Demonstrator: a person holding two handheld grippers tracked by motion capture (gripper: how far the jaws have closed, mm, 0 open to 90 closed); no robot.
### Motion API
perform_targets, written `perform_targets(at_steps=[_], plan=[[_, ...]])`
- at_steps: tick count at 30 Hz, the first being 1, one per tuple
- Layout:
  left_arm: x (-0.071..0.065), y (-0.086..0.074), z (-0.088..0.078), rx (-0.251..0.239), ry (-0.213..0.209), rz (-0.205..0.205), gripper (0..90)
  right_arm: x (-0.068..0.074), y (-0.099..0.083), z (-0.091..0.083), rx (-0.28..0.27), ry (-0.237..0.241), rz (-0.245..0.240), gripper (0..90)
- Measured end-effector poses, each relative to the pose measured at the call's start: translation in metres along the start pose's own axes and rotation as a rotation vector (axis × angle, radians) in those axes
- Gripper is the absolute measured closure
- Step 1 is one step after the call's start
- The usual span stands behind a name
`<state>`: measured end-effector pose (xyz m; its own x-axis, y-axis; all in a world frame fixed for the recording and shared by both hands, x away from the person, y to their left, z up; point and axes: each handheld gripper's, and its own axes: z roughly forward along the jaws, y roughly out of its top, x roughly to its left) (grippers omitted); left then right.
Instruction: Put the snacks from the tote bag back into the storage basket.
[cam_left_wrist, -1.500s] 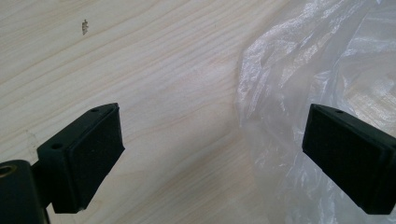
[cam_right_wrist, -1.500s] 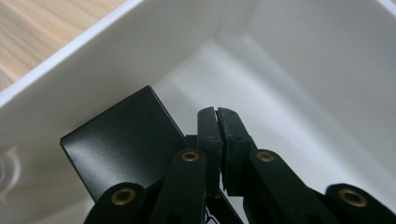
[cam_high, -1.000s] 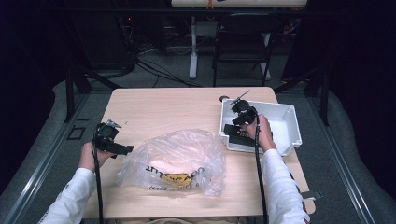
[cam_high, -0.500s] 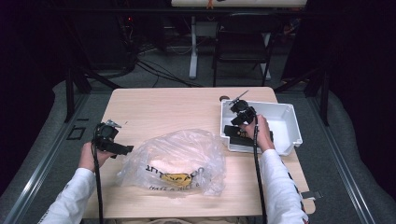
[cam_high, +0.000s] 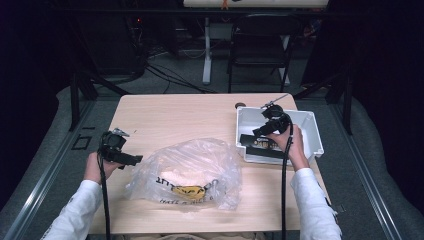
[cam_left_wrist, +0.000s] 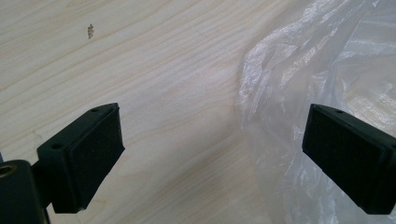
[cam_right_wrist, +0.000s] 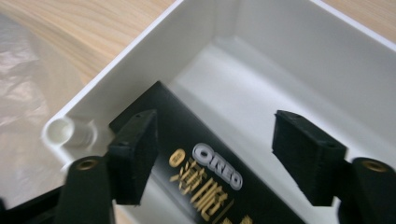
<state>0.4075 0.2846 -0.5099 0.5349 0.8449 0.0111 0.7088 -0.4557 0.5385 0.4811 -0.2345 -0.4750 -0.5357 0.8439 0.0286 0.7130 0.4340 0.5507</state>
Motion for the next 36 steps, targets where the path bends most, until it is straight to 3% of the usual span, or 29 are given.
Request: perform_targets(at_steps=[4,10,15,27,32,36], plan=[[0.000,0.000,-0.001,-0.005,0.001,0.000,5.1,0.006,-0.014,-0.024,-0.023,-0.018,0.008,14.8],[-0.001,0.000,-0.001,-0.011,0.011,0.002,5.1,0.018,-0.043,-0.055,-0.066,-0.027,0.011,11.1],[0.000,-0.001,-0.003,-0.022,0.023,0.005,5.1,0.030,-0.071,-0.069,-0.088,-0.029,0.016,6.5],[0.000,-0.008,-0.004,-0.021,0.034,-0.005,4.9,0.053,-0.142,-0.053,-0.086,-0.035,0.082,2.2],[0.003,-0.009,-0.005,-0.020,0.033,-0.011,4.9,0.057,-0.166,-0.045,-0.082,-0.038,0.103,1.4],[0.003,-0.009,-0.003,-0.017,0.028,-0.012,4.8,0.060,-0.177,-0.041,-0.056,-0.051,0.094,1.0]])
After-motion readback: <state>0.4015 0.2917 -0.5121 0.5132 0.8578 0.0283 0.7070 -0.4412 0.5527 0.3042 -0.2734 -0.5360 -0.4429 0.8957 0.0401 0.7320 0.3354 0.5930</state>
